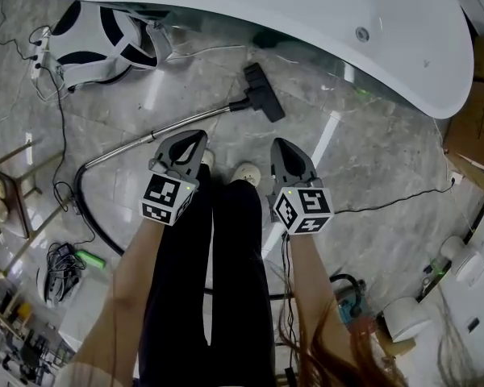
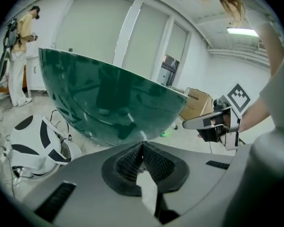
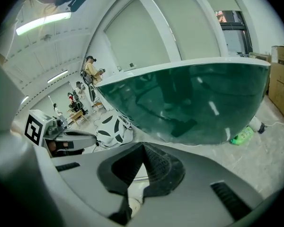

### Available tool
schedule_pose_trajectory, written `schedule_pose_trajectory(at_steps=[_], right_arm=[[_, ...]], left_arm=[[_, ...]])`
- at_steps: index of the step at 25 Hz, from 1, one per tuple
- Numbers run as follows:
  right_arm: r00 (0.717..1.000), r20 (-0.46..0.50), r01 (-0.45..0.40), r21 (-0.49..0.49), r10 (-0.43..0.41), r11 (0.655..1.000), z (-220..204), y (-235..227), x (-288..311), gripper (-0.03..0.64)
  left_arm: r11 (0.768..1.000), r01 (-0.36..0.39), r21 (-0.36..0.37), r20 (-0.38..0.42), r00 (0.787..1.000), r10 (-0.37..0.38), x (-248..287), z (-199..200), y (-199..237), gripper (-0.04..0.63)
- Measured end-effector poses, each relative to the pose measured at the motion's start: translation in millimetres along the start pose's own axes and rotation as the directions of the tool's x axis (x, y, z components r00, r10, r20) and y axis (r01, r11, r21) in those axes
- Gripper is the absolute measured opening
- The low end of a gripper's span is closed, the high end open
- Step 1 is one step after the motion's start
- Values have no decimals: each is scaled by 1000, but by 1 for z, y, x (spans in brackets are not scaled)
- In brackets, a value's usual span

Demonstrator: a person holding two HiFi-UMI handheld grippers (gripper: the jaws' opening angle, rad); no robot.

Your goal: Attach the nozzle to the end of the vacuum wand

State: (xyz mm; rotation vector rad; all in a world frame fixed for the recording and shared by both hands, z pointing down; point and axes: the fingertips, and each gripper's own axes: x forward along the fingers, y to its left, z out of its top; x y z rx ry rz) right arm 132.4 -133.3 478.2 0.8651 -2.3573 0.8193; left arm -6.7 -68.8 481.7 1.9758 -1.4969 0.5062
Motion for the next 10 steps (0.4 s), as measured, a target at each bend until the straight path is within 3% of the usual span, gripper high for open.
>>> schedule_pose_trajectory(at_steps=[4,10], right_arm=[[1000,3,-4,-18,4,1000,7,1,3,14],[1000,-1,-12,-57,12,998,9,1,7,14]], left_arm=[[997,8,78,-26,1000,-6,8,4,-6,11],[997,26,74,-29,999,-24,12,4,-14,11]])
